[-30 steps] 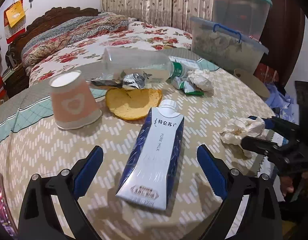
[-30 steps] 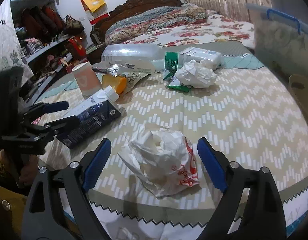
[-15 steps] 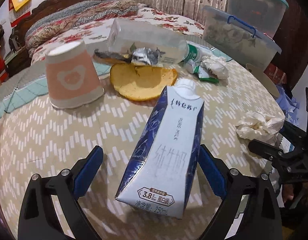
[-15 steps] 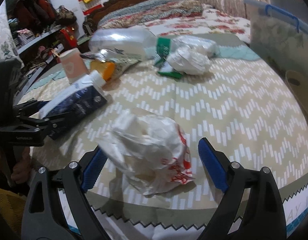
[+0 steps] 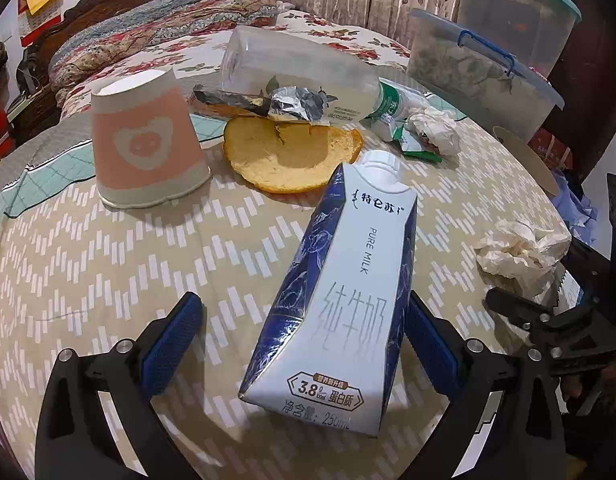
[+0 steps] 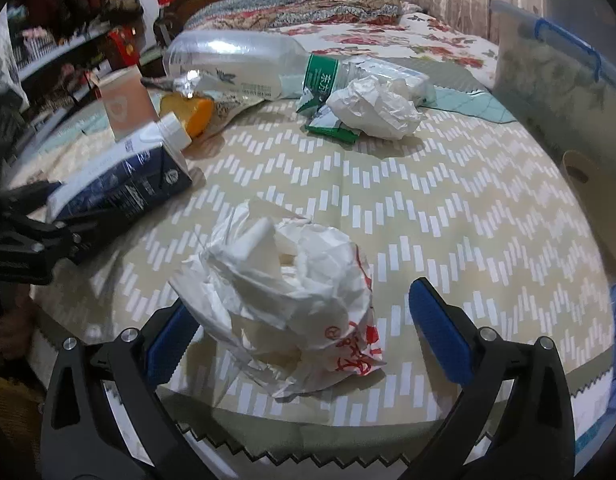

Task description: Collect trash

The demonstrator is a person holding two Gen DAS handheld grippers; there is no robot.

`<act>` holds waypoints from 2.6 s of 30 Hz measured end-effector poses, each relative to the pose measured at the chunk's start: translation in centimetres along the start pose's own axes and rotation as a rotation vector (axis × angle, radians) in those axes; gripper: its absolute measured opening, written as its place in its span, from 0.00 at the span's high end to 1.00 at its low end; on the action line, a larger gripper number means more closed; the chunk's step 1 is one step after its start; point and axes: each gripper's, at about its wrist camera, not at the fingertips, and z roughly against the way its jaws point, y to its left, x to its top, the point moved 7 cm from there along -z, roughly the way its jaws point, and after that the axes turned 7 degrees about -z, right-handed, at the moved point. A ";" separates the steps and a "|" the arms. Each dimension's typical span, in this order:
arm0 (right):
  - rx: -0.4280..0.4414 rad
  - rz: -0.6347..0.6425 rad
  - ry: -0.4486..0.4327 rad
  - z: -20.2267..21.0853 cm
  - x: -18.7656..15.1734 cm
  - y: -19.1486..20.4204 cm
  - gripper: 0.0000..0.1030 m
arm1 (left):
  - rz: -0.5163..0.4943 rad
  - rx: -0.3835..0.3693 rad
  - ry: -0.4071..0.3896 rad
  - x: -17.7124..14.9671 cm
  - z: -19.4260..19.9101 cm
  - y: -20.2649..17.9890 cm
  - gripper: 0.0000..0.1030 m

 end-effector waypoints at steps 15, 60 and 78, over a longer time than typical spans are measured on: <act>-0.027 0.011 -0.001 0.0 -0.2 0.0 0.03 | 0.020 -0.037 -0.012 -0.1 0.5 0.5 0.08; -0.009 0.043 -0.001 0.6 -0.7 -0.8 0.03 | 0.003 -0.034 -0.003 0.0 0.2 0.2 0.08; -0.002 0.058 -0.001 0.7 -0.8 -1.0 0.03 | 0.011 -0.054 -0.012 -0.3 0.6 0.8 0.08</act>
